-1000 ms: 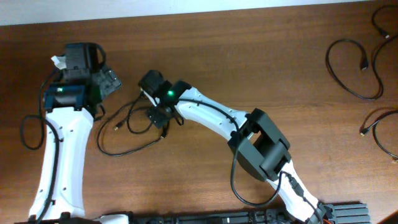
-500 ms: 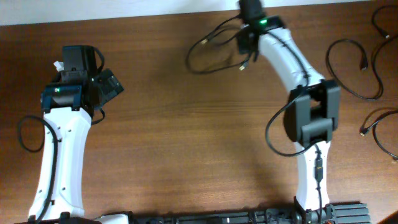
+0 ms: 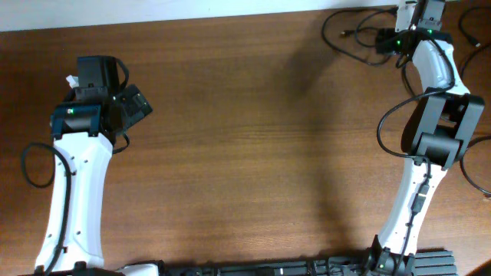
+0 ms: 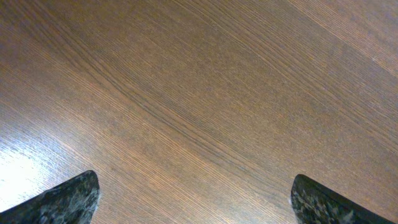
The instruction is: Untangle cables
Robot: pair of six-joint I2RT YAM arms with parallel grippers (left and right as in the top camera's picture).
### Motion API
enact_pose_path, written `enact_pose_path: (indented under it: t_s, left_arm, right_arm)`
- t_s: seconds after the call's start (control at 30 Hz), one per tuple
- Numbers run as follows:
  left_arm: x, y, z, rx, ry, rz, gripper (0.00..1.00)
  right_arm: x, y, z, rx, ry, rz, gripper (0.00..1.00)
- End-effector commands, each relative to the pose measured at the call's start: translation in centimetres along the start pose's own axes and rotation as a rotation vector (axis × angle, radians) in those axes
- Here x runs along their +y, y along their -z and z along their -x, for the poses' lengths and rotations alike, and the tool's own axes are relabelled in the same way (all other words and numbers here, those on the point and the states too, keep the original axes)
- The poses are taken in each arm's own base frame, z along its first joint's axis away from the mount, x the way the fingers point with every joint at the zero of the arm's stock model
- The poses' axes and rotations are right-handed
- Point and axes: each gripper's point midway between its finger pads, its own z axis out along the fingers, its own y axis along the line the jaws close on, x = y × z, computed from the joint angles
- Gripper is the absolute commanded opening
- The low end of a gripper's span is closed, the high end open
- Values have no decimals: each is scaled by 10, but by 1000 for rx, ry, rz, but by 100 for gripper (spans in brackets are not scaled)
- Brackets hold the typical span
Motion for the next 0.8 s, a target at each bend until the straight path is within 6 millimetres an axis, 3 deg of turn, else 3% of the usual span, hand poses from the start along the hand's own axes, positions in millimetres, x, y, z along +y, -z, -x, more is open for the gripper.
enact_pose_path:
  t_s: [0.0,0.03,0.07,0.13,0.23,0.33,0.4,0.47,0.57,0.63,0.7,0.77]
  left_arm:
    - [0,9,3,-19,22,-18,99]
    - [0,9,3,-19,22,-18,99]
    - [0,9,3,-19,22,-18,99]
    - [0,9,3,-19,22,-18,99]
    - [0,9,3,-19,22,-18,99]
    - [0,9,3,-19,22,-18,99]
    - [0,9,3,-19,22,-17,99]
    - [0,9,3,-19,22,-18,99]
    - [0,9,3,-19,22,-18,99]
    - [0,9,3,-19,22,-18,99]
    - [0,9,3,-19,22,-18,99]
    - [0,9,3,-19,21,-18,99]
  right_arm:
    - [4,1,8,-27,-54,15,80]
    - [-4,1,10,-33,-101,-29,79]
    - [-27,1,12,-59,-271,-152,77]
    - [-29,-11,12,-89,-353,-153,56]
    - [-35,-43,-20,-44,-397,-196,21]
    - [-31,-49,-46,50,-393,-199,4]
    - [-24,-45,-78,188,-396,-198,4]
    - [-20,-38,-94,267,-396,-198,4]
    - [-1,-22,-85,288,-354,-89,4]
    - [22,-16,-94,346,-286,-7,4]
    - [46,-16,-93,360,-109,39,4]
    - [57,-16,-95,372,-91,46,4]
